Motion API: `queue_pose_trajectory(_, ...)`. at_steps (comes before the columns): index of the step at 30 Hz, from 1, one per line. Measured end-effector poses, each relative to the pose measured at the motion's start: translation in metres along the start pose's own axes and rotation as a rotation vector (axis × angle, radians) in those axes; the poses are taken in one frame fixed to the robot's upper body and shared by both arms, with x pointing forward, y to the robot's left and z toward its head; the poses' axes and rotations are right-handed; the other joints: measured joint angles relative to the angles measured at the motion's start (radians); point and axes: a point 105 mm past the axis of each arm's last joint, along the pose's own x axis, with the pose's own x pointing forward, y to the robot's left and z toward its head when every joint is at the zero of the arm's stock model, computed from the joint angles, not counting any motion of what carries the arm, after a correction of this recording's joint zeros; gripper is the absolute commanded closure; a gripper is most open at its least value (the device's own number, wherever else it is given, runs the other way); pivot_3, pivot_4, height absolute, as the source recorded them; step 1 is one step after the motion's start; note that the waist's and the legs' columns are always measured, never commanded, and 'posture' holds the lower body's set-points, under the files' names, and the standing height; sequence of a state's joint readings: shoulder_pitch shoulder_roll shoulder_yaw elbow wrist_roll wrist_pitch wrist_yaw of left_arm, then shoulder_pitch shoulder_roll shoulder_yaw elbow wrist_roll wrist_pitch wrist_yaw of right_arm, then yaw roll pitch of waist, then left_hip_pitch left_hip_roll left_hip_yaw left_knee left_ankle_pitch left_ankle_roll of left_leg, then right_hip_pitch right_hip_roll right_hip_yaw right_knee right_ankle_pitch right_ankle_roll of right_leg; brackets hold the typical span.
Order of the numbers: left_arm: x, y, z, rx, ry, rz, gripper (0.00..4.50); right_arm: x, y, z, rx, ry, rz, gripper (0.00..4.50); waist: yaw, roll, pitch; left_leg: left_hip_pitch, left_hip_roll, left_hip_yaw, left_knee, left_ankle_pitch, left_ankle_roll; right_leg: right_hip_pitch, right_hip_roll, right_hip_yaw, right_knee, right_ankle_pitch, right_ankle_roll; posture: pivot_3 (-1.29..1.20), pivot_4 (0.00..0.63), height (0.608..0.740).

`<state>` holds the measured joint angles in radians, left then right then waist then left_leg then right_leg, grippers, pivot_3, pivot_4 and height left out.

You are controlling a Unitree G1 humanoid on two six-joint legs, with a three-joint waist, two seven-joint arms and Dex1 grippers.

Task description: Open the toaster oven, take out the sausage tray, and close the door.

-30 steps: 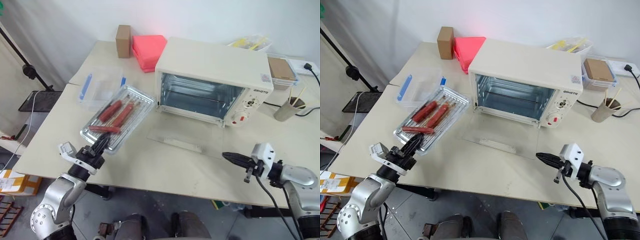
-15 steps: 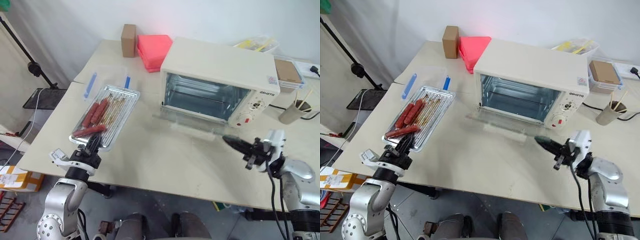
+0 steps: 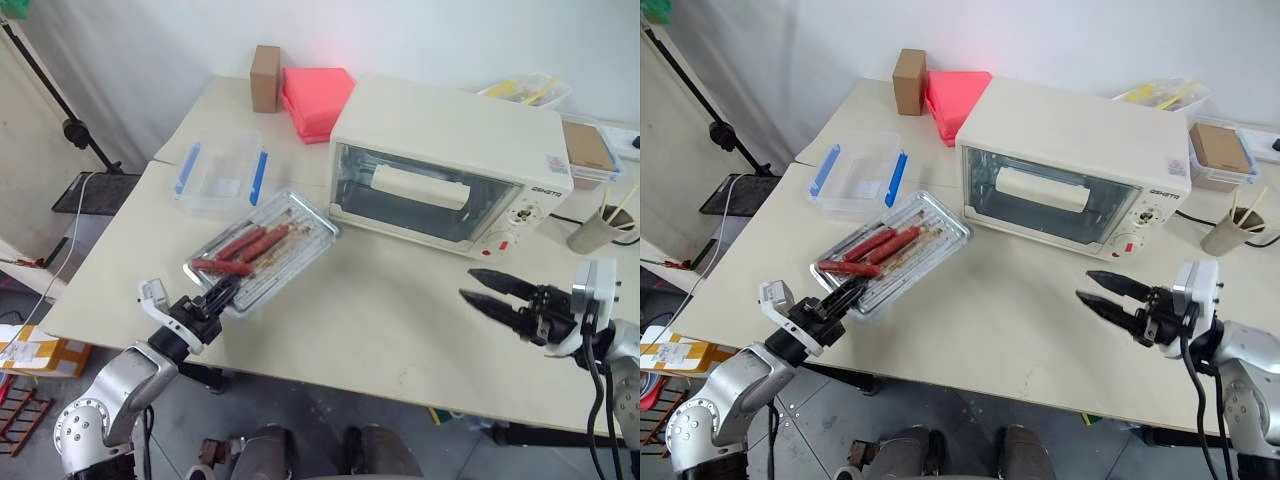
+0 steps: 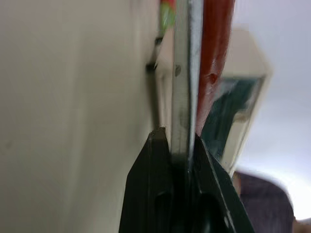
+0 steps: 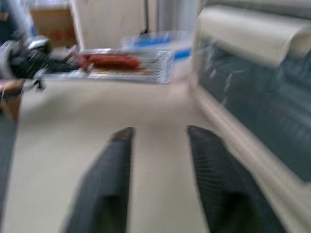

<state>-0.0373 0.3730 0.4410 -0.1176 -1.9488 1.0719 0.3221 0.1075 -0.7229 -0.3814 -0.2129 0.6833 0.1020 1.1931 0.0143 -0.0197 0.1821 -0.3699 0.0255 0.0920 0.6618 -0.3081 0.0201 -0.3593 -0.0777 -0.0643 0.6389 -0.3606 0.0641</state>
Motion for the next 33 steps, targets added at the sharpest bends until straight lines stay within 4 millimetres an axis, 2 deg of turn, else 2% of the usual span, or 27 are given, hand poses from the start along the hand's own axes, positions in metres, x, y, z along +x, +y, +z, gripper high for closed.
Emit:
queue_pose_trajectory(3,0.008,0.003,-0.009,0.017,0.167,0.001,4.5,-0.01,0.007,-0.002,-0.044,0.034,0.012,0.45,-0.001,0.002,0.001,0.0,0.0,0.0,0.0,0.0,-0.001,0.0,0.0,0.0,0.001,0.0,0.0,0.0,0.15,0.74)
queue_pose_trajectory(5,0.017,0.003,-0.015,0.006,0.257,-0.011,4.5,-0.013,0.011,-0.004,-0.045,0.048,0.015,0.03,0.001,0.002,0.001,0.0,0.0,0.0,0.0,-0.001,-0.001,0.0,0.0,0.0,0.001,0.0,0.0,0.0,0.15,0.74)
queue_pose_trajectory(9,0.044,-0.003,-0.027,0.007,0.416,-0.054,4.5,-0.019,0.017,-0.003,-0.057,0.079,-0.011,0.03,0.008,0.003,0.001,0.0,0.0,0.0,0.0,-0.001,-0.002,0.0,0.0,0.0,-0.001,0.0,0.0,0.0,0.15,0.74)
queue_pose_trajectory(15,0.085,-0.011,-0.038,0.067,0.599,-0.075,4.5,-0.038,0.03,-0.004,-0.056,0.163,-0.074,0.03,0.014,0.004,0.001,-0.001,-0.002,0.0,-0.001,-0.001,-0.002,0.0,-0.001,0.0,-0.002,0.0,0.001,0.0,0.15,0.74)
queue_pose_trajectory(21,0.106,-0.012,-0.046,0.14,0.712,-0.075,4.5,-0.047,0.049,-0.007,-0.033,0.214,-0.09,0.03,0.021,0.006,0.0,0.0,-0.003,0.0,-0.002,-0.001,-0.006,0.0,-0.002,0.001,-0.002,0.002,0.004,0.0,0.15,0.74)
queue_pose_trajectory(27,0.132,-0.016,-0.062,0.219,0.872,-0.041,4.5,-0.072,0.061,-0.008,-0.012,0.277,-0.195,0.03,0.052,0.01,-0.003,0.0,-0.009,0.0,-0.01,-0.003,-0.01,0.001,-0.006,0.002,-0.012,0.007,0.011,0.0,0.15,0.74)
queue_pose_trajectory(33,0.139,-0.01,-0.07,0.257,0.941,-0.031,2.63,-0.074,0.063,-0.01,0.007,0.267,-0.238,0.0,0.044,0.011,-0.003,-0.002,-0.011,0.001,-0.014,-0.004,-0.007,-0.002,-0.009,0.003,-0.016,0.007,0.012,0.0,0.15,0.74)
